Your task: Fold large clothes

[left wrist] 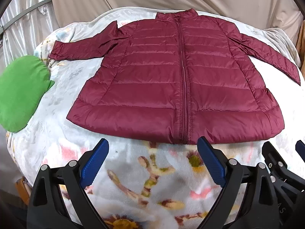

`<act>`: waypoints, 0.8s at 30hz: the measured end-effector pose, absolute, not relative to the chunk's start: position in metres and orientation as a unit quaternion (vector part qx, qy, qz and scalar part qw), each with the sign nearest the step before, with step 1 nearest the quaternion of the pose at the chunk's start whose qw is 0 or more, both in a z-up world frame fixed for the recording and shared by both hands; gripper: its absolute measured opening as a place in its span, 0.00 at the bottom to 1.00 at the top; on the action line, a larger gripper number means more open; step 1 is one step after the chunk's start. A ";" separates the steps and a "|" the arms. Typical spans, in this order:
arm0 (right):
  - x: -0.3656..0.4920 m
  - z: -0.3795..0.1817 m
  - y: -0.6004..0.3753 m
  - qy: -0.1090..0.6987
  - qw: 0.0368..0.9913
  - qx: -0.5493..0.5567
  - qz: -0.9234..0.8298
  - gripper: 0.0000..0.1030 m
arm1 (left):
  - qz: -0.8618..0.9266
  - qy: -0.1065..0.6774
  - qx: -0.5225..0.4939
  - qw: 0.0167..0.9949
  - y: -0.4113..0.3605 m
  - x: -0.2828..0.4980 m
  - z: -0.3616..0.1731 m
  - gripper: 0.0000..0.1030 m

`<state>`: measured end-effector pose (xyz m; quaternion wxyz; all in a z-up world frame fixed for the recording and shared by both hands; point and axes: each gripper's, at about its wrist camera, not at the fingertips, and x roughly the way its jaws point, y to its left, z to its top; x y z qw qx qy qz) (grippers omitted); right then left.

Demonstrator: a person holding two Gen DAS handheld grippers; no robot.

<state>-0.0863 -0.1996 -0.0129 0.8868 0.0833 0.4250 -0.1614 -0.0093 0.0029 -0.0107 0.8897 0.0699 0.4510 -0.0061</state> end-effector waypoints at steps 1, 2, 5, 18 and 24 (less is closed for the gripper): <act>-0.086 -0.012 -0.199 0.424 0.887 0.083 -0.161 0.90 | -0.006 0.451 0.069 0.890 0.004 -0.009 -0.010 0.89; -0.086 -0.011 -0.199 0.424 0.888 0.082 -0.161 0.90 | -0.006 0.450 0.068 0.890 0.004 -0.009 -0.009 0.89; -0.086 -0.007 -0.196 0.420 0.889 0.079 -0.161 0.89 | -0.006 0.449 0.066 0.891 0.006 -0.009 -0.006 0.89; -0.075 -0.001 -0.199 0.414 0.892 0.076 -0.163 0.89 | -0.011 0.445 0.057 0.893 0.004 0.003 -0.001 0.89; -0.071 0.000 -0.202 0.414 0.892 0.075 -0.166 0.89 | -0.012 0.446 0.056 0.893 0.001 0.006 -0.002 0.89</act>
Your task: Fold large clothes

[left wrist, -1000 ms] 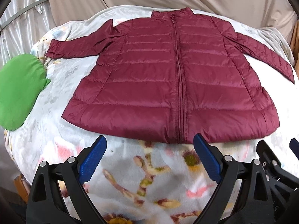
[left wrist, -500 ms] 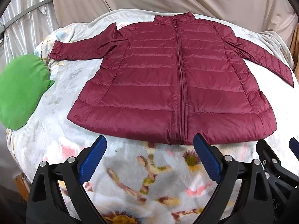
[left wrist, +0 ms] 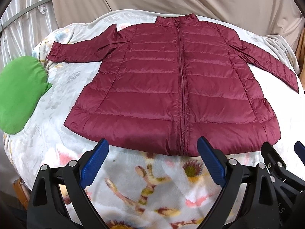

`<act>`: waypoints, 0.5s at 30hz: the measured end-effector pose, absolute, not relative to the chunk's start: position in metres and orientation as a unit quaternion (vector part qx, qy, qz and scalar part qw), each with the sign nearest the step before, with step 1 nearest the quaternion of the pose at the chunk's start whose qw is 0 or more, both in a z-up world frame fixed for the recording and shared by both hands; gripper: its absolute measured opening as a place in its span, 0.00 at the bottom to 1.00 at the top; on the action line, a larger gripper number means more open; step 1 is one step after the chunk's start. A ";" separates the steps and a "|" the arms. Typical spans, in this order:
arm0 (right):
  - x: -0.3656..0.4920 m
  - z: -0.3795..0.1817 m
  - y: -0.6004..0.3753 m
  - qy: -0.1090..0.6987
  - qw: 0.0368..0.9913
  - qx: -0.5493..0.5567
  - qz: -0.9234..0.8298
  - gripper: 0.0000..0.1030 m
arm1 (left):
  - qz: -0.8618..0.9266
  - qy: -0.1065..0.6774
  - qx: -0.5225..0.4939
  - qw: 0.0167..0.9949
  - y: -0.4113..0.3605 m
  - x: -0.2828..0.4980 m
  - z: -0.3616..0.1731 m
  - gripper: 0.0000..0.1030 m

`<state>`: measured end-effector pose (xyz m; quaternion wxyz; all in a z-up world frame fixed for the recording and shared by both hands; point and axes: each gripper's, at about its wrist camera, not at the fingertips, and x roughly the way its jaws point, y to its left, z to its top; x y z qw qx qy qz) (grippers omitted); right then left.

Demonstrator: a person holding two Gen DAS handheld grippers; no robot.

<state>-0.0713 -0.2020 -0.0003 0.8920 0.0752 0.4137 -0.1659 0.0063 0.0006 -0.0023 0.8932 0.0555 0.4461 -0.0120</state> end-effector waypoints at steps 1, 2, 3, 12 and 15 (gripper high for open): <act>-0.071 -0.001 -0.202 0.414 0.892 0.076 -0.166 0.89 | -0.012 0.446 0.056 0.893 0.000 0.007 -0.003 0.89; -0.071 -0.001 -0.202 0.415 0.891 0.076 -0.166 0.89 | -0.011 0.447 0.056 0.893 0.000 0.007 -0.002 0.89; -0.070 -0.002 -0.202 0.416 0.891 0.077 -0.166 0.89 | -0.011 0.447 0.056 0.893 0.000 0.007 -0.003 0.89; -0.067 -0.003 -0.203 0.417 0.890 0.077 -0.165 0.89 | -0.008 0.450 0.057 0.891 -0.002 0.011 -0.006 0.89; -0.067 -0.004 -0.203 0.418 0.890 0.077 -0.166 0.89 | -0.009 0.450 0.058 0.891 -0.002 0.011 -0.006 0.88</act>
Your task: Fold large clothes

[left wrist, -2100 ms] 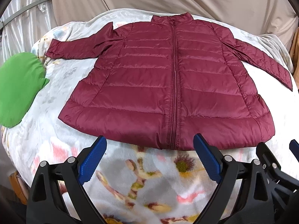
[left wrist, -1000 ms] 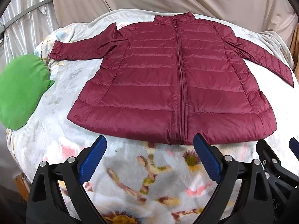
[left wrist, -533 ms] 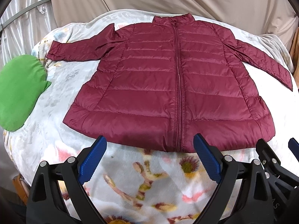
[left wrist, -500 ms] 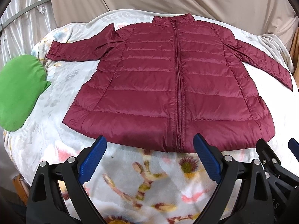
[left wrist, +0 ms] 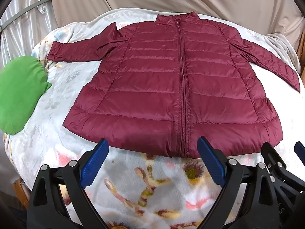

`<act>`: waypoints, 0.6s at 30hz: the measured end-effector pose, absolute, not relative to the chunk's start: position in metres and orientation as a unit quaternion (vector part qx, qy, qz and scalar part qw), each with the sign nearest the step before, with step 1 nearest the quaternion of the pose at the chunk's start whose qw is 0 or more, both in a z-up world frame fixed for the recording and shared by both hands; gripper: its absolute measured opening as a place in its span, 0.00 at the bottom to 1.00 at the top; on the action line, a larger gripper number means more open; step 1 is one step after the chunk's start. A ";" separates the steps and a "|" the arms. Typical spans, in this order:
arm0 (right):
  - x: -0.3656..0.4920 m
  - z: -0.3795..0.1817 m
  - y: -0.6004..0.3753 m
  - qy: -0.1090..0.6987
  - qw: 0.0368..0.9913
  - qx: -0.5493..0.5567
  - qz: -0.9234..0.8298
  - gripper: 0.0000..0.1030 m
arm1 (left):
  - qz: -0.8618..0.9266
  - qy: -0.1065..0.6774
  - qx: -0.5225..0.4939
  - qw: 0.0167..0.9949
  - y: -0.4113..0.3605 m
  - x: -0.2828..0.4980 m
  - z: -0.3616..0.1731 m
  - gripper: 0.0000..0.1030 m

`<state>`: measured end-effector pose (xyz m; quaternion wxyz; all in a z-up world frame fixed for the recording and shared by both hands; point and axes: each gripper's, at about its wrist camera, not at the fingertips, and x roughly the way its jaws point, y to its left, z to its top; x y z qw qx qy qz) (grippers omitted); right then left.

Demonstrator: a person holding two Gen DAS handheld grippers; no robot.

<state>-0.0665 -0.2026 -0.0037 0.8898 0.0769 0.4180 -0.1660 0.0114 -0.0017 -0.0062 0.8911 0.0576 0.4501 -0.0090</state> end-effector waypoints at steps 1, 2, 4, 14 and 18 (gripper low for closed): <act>-0.066 -0.004 -0.203 0.418 0.890 0.077 -0.166 0.89 | -0.009 0.450 0.058 0.891 -0.002 0.011 -0.006 0.88; -0.066 -0.004 -0.203 0.419 0.889 0.077 -0.166 0.89 | -0.009 0.450 0.058 0.891 -0.001 0.012 -0.007 0.88; -0.065 -0.005 -0.203 0.419 0.889 0.078 -0.166 0.89 | -0.009 0.450 0.059 0.891 -0.001 0.013 -0.008 0.88; -0.062 -0.009 -0.207 0.423 0.887 0.079 -0.167 0.89 | -0.010 0.455 0.060 0.888 -0.004 0.016 -0.011 0.88; -0.060 -0.015 -0.213 0.430 0.884 0.087 -0.159 0.89 | -0.019 0.466 0.053 0.883 -0.005 0.020 -0.016 0.88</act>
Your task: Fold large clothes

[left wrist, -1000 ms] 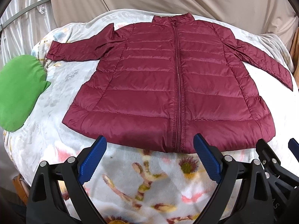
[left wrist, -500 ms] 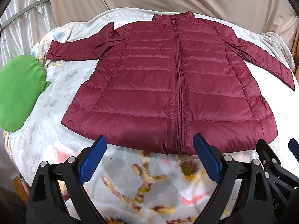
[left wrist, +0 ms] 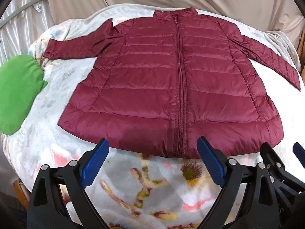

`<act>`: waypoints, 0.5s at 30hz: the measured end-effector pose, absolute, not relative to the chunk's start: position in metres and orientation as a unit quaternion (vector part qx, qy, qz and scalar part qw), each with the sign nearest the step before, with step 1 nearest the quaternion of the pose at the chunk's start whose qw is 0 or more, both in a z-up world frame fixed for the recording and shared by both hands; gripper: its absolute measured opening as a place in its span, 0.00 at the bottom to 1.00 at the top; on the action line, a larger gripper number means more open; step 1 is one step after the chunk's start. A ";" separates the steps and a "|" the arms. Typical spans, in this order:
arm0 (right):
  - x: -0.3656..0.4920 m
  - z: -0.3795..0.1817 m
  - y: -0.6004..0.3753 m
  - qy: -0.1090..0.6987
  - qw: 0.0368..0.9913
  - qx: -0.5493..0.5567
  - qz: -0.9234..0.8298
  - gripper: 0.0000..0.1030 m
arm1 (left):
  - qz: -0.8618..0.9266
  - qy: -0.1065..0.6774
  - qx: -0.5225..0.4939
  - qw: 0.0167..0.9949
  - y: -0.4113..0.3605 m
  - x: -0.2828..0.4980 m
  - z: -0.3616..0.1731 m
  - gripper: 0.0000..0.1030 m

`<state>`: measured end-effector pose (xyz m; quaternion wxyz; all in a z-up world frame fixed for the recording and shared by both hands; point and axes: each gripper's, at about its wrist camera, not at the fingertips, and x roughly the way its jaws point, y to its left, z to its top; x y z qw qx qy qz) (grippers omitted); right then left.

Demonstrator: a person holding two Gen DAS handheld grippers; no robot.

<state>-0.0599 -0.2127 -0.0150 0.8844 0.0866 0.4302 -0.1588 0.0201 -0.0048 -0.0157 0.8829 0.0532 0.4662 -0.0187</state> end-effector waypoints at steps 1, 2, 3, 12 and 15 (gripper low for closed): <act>-0.059 -0.016 -0.215 0.432 0.884 0.088 -0.154 0.89 | -0.021 0.469 0.048 0.881 -0.004 0.023 -0.016 0.88; -0.057 -0.018 -0.220 0.433 0.884 0.091 -0.148 0.89 | -0.022 0.472 0.044 0.880 -0.003 0.025 -0.016 0.88; -0.056 -0.019 -0.224 0.434 0.884 0.095 -0.146 0.89 | -0.021 0.475 0.039 0.879 -0.002 0.027 -0.016 0.89; -0.020 -0.008 -0.415 0.371 0.876 0.220 -0.215 0.89 | 0.046 0.452 -0.018 0.891 0.053 0.087 0.000 0.88; 0.009 -0.005 -0.512 0.318 0.878 0.264 -0.243 0.89 | 0.063 0.434 -0.029 0.898 0.071 0.120 0.005 0.88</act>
